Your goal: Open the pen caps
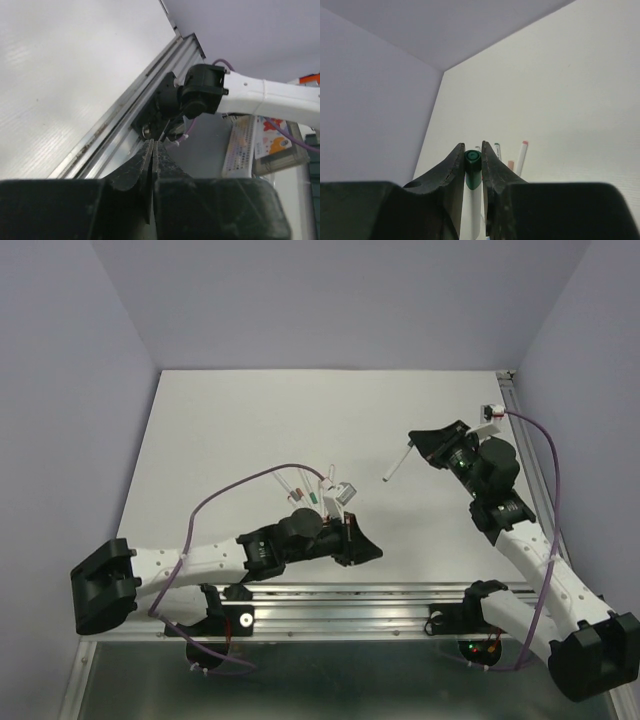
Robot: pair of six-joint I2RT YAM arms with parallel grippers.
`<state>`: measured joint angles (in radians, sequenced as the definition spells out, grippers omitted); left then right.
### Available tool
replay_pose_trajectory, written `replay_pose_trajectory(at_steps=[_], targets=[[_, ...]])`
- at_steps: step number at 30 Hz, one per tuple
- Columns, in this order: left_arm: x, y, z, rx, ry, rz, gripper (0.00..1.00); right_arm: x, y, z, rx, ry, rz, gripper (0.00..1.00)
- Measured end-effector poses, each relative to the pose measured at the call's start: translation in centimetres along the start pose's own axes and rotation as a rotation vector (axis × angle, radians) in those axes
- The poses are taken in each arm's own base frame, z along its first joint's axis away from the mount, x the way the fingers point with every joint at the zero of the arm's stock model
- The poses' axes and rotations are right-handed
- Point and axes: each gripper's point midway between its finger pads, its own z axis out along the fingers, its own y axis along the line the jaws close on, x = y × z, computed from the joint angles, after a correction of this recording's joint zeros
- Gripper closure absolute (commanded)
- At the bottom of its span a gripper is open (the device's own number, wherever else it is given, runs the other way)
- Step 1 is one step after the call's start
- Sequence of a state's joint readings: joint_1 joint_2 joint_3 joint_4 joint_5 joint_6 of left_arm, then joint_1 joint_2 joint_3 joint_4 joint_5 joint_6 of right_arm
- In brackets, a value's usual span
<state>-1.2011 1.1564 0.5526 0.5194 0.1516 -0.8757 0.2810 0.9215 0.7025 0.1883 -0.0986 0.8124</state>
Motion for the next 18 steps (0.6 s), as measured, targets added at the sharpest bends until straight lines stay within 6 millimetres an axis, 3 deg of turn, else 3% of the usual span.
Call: replay_pose_trajectory(at_steps=[1,3,4,5,6,10,13,18], targets=[[-0.2,0.2,0.0,-0.032,0.01,0.018,0.72,0.3,-0.1,-0.1,-0.003,0.017,-0.012,0.99],[-1.6,-0.4,0.4,-0.076,-0.004,0.053,0.59,1.2,-0.1,-0.3,-0.011,0.059,-0.03,0.99],[-2.4,-1.0,0.5,-0.084,-0.014,0.08,0.43,1.8,0.0,-0.5,-0.022,0.091,-0.037,0.99],[-3.9,-1.9,0.6,-0.096,-0.046,0.104,0.38,2.1,0.0,-0.7,-0.026,0.106,-0.04,0.99],[-5.2,-2.7,0.6,-0.104,-0.079,0.13,0.03,2.5,0.2,-1.0,-0.038,0.132,-0.045,0.99],[-8.6,-4.0,0.4,-0.14,-0.166,0.203,0.01,3.5,1.0,-2.1,-0.083,0.191,-0.05,0.99],[-9.4,-2.9,0.9,-0.201,-0.17,0.252,0.01,4.0,2.0,-2.7,-0.13,0.225,-0.049,0.99],[-9.3,-0.3,3.1,-0.29,-0.12,0.313,0.01,4.8,3.0,-3.3,-0.185,0.283,-0.021,0.99]])
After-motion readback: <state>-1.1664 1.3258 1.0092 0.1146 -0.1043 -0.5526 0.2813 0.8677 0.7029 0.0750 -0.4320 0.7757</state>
